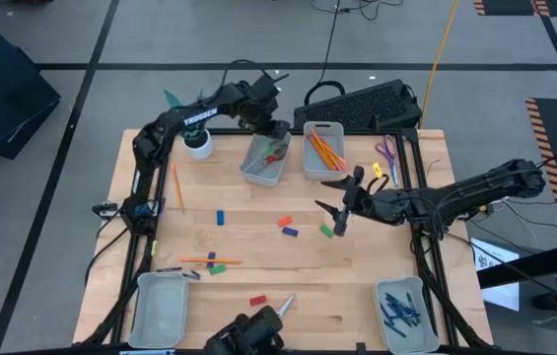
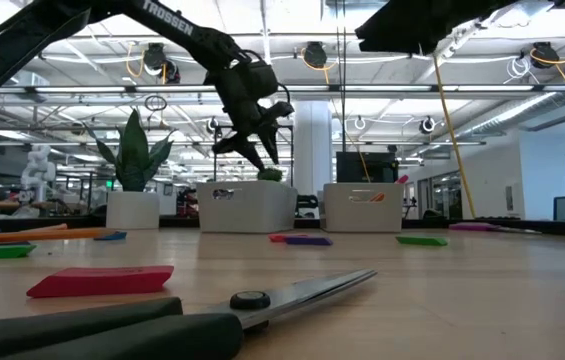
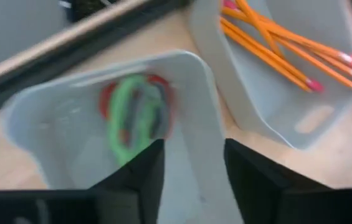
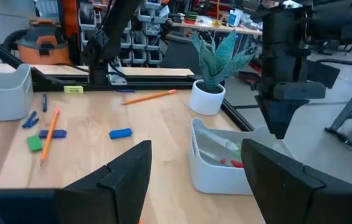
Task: Sort crayons/erasers/pens/pencils in bins
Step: Put the purple scissors into the top left bin
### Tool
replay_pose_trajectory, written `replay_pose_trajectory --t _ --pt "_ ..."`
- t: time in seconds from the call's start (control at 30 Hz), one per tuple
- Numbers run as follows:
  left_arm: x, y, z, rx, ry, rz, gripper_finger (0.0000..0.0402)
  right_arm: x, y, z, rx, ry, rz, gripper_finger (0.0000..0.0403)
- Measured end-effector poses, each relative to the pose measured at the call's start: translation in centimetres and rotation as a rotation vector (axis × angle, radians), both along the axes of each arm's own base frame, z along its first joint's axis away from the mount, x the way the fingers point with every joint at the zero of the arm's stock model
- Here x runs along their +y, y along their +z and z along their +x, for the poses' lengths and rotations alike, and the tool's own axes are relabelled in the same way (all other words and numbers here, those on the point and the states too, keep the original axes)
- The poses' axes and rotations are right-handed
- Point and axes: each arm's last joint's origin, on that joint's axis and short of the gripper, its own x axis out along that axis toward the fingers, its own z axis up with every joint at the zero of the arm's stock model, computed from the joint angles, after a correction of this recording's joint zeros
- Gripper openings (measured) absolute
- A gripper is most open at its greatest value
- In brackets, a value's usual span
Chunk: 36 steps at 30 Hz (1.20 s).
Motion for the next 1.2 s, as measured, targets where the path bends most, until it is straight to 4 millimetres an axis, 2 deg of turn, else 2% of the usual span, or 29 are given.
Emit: replay_pose_trajectory --t 0.07,0.1,0.23,0.33,0.4,0.47,0.53,0.67,0.77,0.87,0.93,1.03,1.1,1.2 --pt "-0.1 0.9 -0.5 -0.041 -0.066 -0.012 0.0185 0.0 0.0 0.0 0.01 0.008 -0.025 0.024" --pt "-0.4 1.9 -0.9 -0.064 -0.093 -0.004 0.0192 0.1 0.0 0.0 0.016 0.013 -0.039 0.024" --pt "-3.1 7.8 -3.8 -0.089 -0.169 0.141 0.0206 0.2 0.1 -0.2 0.001 0.011 -0.012 0.024" --pt "-7.1 11.3 -5.9 -0.1 -0.195 0.31 0.0206 0.0 0.1 -1.0 0.063 0.01 -0.05 0.024" --pt "-10.3 13.0 -7.4 -0.181 -0.233 0.403 0.0207 -0.7 0.0 -1.6 0.067 -0.159 -0.022 0.024" --pt "-13.4 13.5 -8.8 -0.282 -0.275 0.477 0.0207 -2.0 0.0 -2.2 0.133 -0.32 -0.012 0.024" --pt "-16.2 13.1 -10.3 -0.387 -0.311 0.537 0.0207 -3.6 0.5 -2.3 0.194 -0.444 0.054 0.024" --pt "-20.3 10.7 -12.5 -0.61 -0.379 0.608 0.0209 -7.8 1.7 -1.9 0.381 -0.618 0.212 0.024" --pt "-22.1 8.7 -13.7 -0.713 -0.411 0.626 0.0209 -11.5 2.6 -2.4 0.435 -0.775 0.328 0.0239" --pt "-23.3 6.4 -14.0 -0.748 -0.452 0.62 0.0209 -15.4 2.8 -3.6 0.457 -0.905 0.418 0.0231" --pt "-23.8 4.8 -13.9 -0.763 -0.479 0.619 0.0209 -18.1 2.1 -4.6 0.474 -0.963 0.504 0.0221" --pt "-24.4 2.3 -13.3 -0.793 -0.503 0.631 0.0209 -21.6 -0.1 -5.8 0.528 -0.988 0.709 0.0202" --pt "-24.6 0.6 -13.1 -0.781 -0.517 0.618 0.0209 -23.4 -1.8 -6.5 0.573 -1.031 0.815 0.0188" --pt "-24.4 -0.8 -13.0 -0.744 -0.518 0.605 0.0209 -25.9 -4.0 -7.5 0.593 -1.134 0.891 0.0168"
